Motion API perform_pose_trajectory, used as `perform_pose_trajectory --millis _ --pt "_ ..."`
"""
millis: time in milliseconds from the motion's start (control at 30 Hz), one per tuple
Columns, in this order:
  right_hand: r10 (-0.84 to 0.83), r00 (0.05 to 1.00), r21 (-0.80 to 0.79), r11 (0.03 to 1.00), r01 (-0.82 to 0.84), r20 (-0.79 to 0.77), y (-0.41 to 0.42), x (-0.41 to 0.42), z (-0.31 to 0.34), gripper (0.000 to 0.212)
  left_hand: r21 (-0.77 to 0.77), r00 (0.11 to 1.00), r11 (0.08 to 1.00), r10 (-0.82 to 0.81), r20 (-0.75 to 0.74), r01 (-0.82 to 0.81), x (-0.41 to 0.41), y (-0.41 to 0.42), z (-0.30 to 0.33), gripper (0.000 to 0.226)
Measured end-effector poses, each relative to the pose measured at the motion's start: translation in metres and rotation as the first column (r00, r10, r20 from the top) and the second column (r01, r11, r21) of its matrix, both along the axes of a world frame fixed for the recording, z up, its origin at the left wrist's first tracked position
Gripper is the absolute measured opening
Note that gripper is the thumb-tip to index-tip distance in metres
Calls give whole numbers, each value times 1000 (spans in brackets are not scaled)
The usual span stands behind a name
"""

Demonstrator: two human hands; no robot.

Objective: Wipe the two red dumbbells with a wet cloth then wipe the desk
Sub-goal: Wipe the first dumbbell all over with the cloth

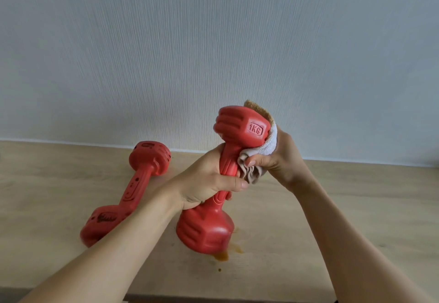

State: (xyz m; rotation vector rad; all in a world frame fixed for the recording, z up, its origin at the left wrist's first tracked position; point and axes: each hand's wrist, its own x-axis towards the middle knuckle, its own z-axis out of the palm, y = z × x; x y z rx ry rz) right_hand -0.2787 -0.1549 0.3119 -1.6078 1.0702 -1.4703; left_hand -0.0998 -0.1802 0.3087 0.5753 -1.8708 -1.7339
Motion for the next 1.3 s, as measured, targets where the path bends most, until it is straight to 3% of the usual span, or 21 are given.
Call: perform_pose_trajectory --millis 200,333,467,600,700,767,800,833,967,1100,1200,1300 --pt "-47 999 56 997 46 4 2 3 1 42 57 998 997 -41 -44 43 10 -3 2 46" --pt "-89 996 121 989 86 20 2 2 -5 28 63 995 998 27 -101 -21 18 0 4 31" --pt "88 986 159 981 -110 139 9 0 -10 53 83 942 971 239 -236 -226 27 -5 13 27" --pt "211 940 73 968 -238 269 24 14 2 72 258 760 832 555 -338 -492 34 -13 28 25" --pt "103 994 42 994 -104 23 39 43 4 75 400 603 698 715 -354 -593 36 -16 36 23" --pt "51 961 -49 997 -66 -271 48 72 -2 68 463 539 657 754 -376 -595 36 -14 39 24" --pt "38 942 -75 995 -67 -332 49 84 -6 64 489 519 648 761 -389 -584 35 -11 39 25" --pt "40 953 -56 997 -59 -301 49 93 -6 58 509 501 642 766 -403 -573 33 -9 40 25" --pt "95 991 176 978 -111 98 45 90 5 47 556 451 637 771 -450 -534 27 0 40 24" --pt "168 831 344 853 -393 531 44 87 3 58 524 505 687 726 -467 -504 21 5 38 24" --pt "153 715 418 721 -553 682 39 83 -10 74 487 529 709 705 -473 -510 21 6 39 23" --pt "172 695 480 608 -633 698 34 83 -22 101 463 541 719 695 -474 -518 22 5 41 22"
